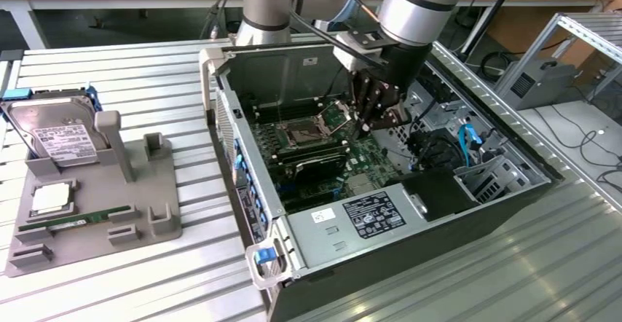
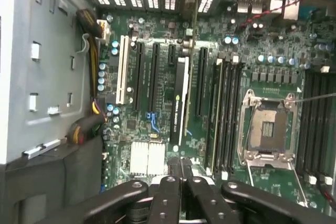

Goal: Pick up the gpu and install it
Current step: 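Press down on the gpu until it lock into place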

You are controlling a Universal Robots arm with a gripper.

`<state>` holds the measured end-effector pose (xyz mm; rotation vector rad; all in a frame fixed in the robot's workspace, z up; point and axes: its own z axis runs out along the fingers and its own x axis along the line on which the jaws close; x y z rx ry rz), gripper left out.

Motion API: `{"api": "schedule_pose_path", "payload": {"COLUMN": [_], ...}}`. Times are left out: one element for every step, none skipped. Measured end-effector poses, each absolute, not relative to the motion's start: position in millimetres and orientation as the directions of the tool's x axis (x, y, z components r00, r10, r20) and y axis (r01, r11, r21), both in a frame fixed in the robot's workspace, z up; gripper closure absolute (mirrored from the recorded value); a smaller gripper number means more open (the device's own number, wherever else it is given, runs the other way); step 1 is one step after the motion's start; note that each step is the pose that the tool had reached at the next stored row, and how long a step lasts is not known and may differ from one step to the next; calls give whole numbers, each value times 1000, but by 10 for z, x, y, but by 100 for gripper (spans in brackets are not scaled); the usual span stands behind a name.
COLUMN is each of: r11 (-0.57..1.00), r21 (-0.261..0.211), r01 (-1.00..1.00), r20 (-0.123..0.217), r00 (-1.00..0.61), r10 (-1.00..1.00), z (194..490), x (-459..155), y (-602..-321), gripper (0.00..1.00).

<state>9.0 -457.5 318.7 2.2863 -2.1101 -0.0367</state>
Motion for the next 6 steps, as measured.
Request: {"api": "schedule_pose_path", "payload": {"r11": [-80,-80,-80,-80,-80,-80], "r21": [38,38,38,38,38,38], "r01": [-996,-996,-996,-996,-996,-996], "r20": [3,3,3,3,3,3], "r00": [80,80,80,80,80,80], "r10": [-997,-997,-997,-997,-997,-997], "z": [3187,3187,3187,3187,3187,3187], "x": [91,91,91,91,91,91], "y": [-4575,-4575,-4575,-4575,-4575,-4575], "gripper": [89,89,89,89,89,89]}}
